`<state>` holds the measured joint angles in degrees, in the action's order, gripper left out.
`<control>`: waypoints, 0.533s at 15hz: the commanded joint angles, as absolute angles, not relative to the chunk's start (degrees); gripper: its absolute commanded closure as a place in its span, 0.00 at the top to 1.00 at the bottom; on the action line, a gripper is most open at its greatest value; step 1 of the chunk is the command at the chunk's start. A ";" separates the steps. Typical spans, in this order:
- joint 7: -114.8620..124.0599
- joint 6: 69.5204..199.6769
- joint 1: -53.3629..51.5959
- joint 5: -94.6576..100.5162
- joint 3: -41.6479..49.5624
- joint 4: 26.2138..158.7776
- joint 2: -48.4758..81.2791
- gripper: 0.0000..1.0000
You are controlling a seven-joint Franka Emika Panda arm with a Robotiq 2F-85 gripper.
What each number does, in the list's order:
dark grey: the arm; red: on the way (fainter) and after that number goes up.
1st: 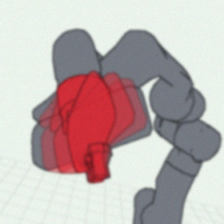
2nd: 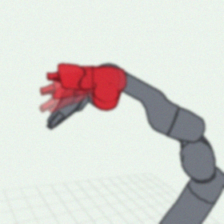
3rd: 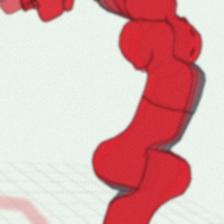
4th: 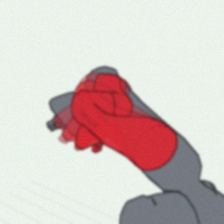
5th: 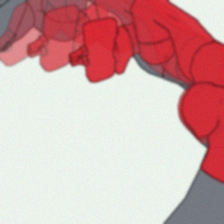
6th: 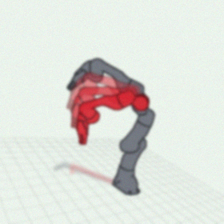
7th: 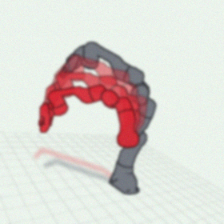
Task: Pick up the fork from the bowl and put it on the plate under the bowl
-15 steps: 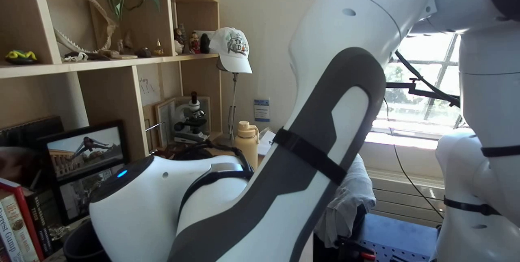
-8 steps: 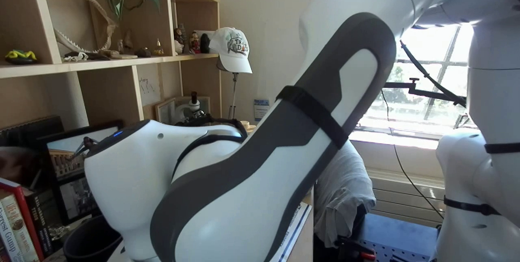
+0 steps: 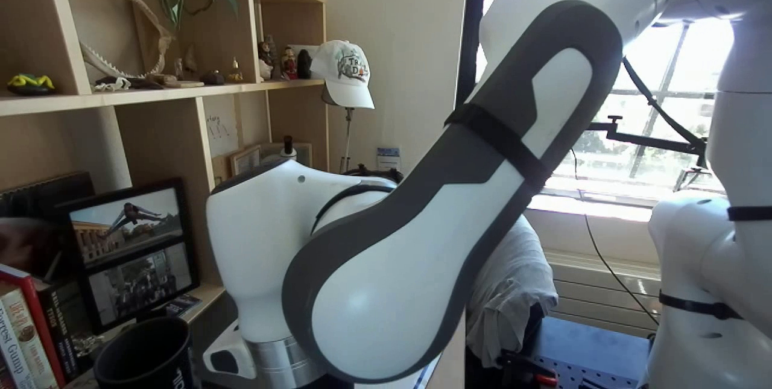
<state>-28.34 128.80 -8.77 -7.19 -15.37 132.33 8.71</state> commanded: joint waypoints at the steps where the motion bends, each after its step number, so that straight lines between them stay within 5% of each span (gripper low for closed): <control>1: -24.48 135.49 -8.60 -11.40 -14.37 140.96 1.85 0.02; 8: -17.42 146.82 -9.28 -16.14 -11.73 152.23 -5.34 0.02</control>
